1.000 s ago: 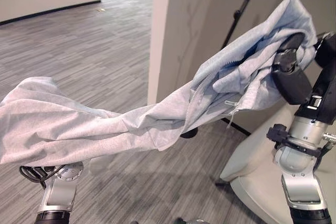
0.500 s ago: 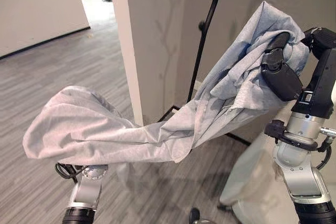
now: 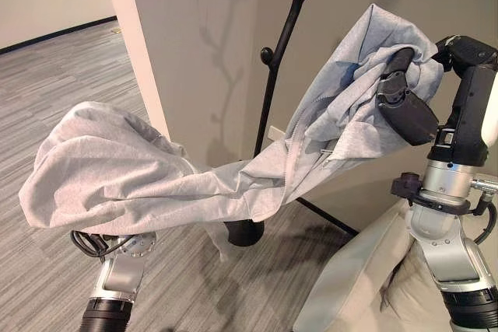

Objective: Hang the clothes on the sofa on the clothes rack.

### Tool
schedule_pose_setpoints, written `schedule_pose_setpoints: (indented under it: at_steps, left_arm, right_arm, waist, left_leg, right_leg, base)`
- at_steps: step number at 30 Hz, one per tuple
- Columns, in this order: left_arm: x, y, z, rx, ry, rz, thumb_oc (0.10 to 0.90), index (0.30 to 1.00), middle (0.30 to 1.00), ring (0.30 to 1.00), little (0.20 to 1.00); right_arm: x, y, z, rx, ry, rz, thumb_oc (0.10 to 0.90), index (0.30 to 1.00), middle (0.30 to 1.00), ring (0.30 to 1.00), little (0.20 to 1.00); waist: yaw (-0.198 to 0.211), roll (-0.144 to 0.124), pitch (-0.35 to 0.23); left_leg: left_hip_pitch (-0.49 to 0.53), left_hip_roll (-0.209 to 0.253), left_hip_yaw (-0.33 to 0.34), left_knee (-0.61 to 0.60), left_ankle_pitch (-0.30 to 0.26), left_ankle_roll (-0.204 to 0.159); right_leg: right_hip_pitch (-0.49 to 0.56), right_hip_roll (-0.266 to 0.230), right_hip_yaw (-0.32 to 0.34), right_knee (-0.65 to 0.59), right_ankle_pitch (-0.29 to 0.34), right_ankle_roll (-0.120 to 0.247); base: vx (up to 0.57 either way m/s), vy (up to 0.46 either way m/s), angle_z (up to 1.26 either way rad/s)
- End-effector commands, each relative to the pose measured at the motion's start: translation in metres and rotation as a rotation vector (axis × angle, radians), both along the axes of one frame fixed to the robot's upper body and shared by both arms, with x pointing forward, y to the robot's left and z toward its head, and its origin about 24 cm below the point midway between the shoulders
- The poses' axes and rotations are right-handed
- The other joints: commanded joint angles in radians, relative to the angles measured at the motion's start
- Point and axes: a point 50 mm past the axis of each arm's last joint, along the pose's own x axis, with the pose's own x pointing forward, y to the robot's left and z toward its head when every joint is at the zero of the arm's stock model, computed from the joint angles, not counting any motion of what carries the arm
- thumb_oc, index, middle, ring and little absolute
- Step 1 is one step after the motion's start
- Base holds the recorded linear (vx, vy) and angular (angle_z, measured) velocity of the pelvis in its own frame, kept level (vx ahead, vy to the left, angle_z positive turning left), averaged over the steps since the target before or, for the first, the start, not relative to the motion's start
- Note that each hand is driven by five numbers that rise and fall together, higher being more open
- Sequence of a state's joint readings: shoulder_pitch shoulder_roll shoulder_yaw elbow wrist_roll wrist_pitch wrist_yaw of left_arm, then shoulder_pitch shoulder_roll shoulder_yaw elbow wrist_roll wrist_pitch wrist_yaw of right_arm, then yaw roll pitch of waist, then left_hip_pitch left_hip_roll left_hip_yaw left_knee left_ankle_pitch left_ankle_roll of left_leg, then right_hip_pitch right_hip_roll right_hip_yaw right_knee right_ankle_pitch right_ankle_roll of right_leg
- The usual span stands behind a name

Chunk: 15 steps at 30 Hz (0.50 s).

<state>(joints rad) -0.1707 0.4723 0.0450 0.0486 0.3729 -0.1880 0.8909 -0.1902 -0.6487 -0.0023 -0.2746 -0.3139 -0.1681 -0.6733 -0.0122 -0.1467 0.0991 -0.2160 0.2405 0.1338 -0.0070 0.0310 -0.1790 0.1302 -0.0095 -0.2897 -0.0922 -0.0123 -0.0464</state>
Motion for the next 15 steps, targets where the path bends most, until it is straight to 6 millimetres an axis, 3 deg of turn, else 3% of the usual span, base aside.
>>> schedule_pose_setpoints:
  at_steps: [1,5,6,15]
  left_arm:
    - [0.008,0.011,0.08,0.169,-0.322,0.094,0.4,0.3,0.3,0.3,0.3]
    - [0.027,0.021,0.101,0.282,-0.268,0.147,0.4,0.3,0.3,0.3,0.3]
    - [0.037,0.022,0.112,0.314,-0.236,0.128,0.4,0.3,0.3,0.3,0.3]
    - [0.059,0.02,0.149,0.331,-0.206,0.081,0.4,0.3,0.3,0.3,0.3]
  right_arm:
    - [-0.01,-0.007,0.063,-0.095,-0.318,-0.02,0.4,0.3,0.3,0.3,0.3]
    - [0.006,-0.021,0.079,-0.103,-0.301,-0.06,0.4,0.3,0.3,0.3,0.3]
    - [0.013,-0.037,0.083,-0.14,-0.252,-0.15,0.4,0.3,0.3,0.3,0.3]
    - [0.026,-0.082,0.115,-0.17,-0.214,-0.423,0.4,0.3,0.3,0.3,0.3]
  waist:
    - [0.036,0.046,-0.074]
    - [0.029,0.082,-0.097]
    - [0.026,0.087,-0.127]
    - [0.002,0.078,-0.173]
  left_leg:
    - [0.093,0.0,-0.085,-0.029,0.09,0.017]
    - [0.108,-0.006,-0.133,-0.077,0.093,0.003]
    - [0.14,-0.02,-0.117,-0.073,0.082,0.005]
    - [0.214,-0.104,-0.053,-0.074,0.022,0.073]
  right_leg:
    - [-0.011,-0.032,0.054,0.05,-0.05,0.125]
    - [0.022,-0.034,0.09,0.065,-0.08,0.139]
    - [0.039,-0.058,0.093,0.076,-0.089,0.15]
    - [0.019,-0.152,0.153,0.106,-0.065,0.205]
  base:
    - [0.15,0.128,-0.55]
    - [0.17,0.217,-0.65]
    - [0.19,0.287,-0.62]
    - [0.12,0.199,-0.21]
